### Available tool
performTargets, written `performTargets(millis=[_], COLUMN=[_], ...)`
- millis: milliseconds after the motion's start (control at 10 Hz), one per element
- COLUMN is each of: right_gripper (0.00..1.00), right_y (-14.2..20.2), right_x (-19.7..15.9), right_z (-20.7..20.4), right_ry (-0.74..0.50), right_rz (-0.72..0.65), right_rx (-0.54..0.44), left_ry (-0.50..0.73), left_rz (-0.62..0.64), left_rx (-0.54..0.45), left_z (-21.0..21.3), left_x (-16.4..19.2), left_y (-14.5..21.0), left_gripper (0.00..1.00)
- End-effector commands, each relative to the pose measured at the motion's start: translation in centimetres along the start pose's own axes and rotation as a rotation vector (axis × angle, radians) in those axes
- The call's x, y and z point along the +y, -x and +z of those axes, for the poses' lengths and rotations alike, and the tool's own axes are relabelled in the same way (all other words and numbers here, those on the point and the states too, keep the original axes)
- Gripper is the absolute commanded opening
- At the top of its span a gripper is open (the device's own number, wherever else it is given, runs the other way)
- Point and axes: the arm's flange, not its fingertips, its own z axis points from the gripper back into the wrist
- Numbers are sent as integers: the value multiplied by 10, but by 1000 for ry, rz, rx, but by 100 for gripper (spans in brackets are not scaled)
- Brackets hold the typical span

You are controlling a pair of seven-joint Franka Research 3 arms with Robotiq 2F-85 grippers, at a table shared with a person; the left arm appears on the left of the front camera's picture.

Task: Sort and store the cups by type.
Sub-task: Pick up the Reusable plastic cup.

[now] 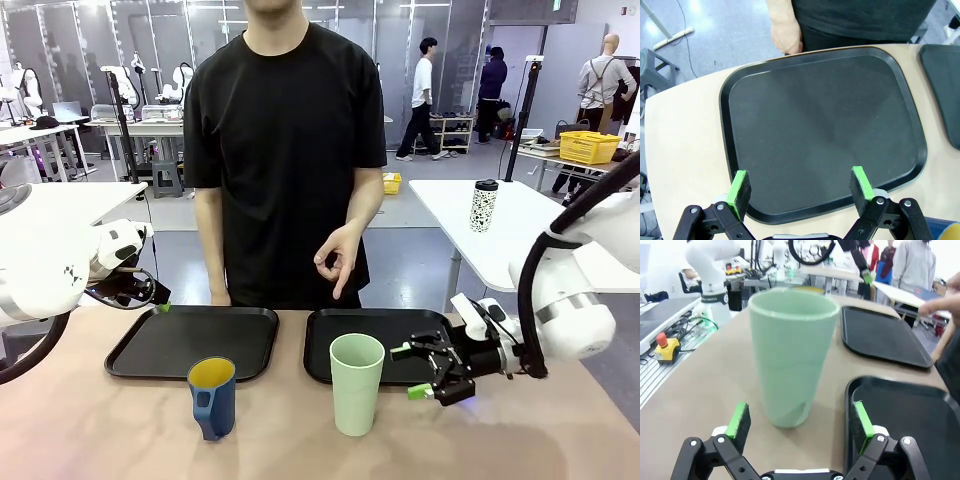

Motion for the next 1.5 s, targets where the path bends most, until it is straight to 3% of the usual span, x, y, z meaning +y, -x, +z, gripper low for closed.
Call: performTargets(millis=[0,800,1400], right_gripper=[100,100,100], right_y=[30,18,23], right_x=[5,-3,-11], right_z=[-10,-41,-62], right_ry=[-3,-109,-190], right_rz=[42,45,28], right_rx=[-65,-29,-54], left_ry=[-3,-3,-3], left_rz=[4,4,4], left_rx=[-4,-4,-4], left_z=[1,1,1], left_x=[0,0,0], left_y=[-1,-1,-1], left_gripper=[100,100,100])
